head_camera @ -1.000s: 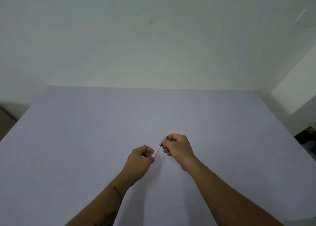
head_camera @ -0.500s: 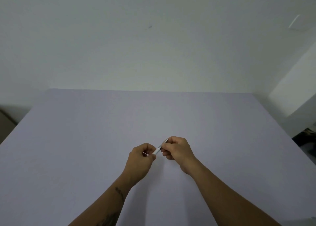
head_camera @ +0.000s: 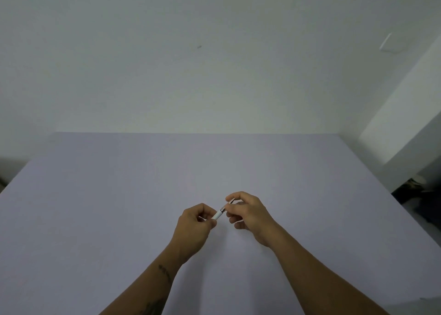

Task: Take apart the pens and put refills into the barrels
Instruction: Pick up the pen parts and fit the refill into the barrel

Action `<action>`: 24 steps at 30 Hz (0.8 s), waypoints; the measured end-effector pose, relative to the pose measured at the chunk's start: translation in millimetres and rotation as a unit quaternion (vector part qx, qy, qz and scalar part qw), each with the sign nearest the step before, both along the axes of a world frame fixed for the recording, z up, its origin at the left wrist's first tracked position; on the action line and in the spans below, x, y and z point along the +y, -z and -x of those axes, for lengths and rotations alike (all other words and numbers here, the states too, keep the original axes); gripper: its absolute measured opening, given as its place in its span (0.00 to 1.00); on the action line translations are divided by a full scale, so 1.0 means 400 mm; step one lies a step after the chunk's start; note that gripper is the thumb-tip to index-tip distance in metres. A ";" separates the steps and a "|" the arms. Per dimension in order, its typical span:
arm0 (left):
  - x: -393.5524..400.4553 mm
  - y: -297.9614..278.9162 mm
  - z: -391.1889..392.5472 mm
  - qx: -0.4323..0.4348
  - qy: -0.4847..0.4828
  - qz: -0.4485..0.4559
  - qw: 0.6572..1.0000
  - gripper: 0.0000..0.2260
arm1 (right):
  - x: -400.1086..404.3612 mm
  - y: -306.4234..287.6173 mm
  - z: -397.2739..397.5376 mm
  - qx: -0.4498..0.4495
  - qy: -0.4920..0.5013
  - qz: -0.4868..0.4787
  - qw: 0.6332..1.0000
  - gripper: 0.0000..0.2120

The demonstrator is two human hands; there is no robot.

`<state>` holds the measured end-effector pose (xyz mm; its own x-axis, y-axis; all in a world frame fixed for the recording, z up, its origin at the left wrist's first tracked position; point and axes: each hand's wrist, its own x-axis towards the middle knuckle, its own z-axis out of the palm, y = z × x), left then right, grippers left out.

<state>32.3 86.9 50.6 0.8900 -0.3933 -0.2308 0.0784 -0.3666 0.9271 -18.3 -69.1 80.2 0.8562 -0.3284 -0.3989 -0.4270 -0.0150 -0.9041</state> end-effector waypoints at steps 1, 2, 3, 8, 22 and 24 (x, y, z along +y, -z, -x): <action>-0.002 0.000 0.000 0.001 0.001 0.000 1.000 0.05 | -0.004 0.000 0.003 -0.006 0.013 -0.020 1.000 0.08; -0.003 0.000 0.000 0.002 0.002 0.000 1.000 0.05 | -0.006 0.002 0.005 -0.011 0.024 -0.033 0.999 0.09; -0.003 0.001 0.000 0.004 0.005 -0.001 1.000 0.05 | -0.007 0.005 0.007 -0.013 0.031 -0.038 0.999 0.09; -0.006 0.000 0.006 0.003 0.016 -0.010 1.000 0.04 | -0.005 0.017 0.011 -0.014 0.034 0.011 0.999 0.05; 0.012 -0.006 -0.010 0.002 0.012 -0.001 1.000 0.04 | 0.039 0.018 -0.010 -0.025 0.024 0.030 0.999 0.10; 0.015 -0.005 -0.014 0.003 0.012 0.002 1.000 0.03 | 0.037 0.018 -0.010 -0.028 0.045 -0.042 0.998 0.06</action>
<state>37.9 93.0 52.6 0.8785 -0.4159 -0.2350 0.0754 -0.3650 0.9280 -14.2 -54.3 73.1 0.8472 -0.3714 -0.3800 -0.3712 0.0981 -0.9234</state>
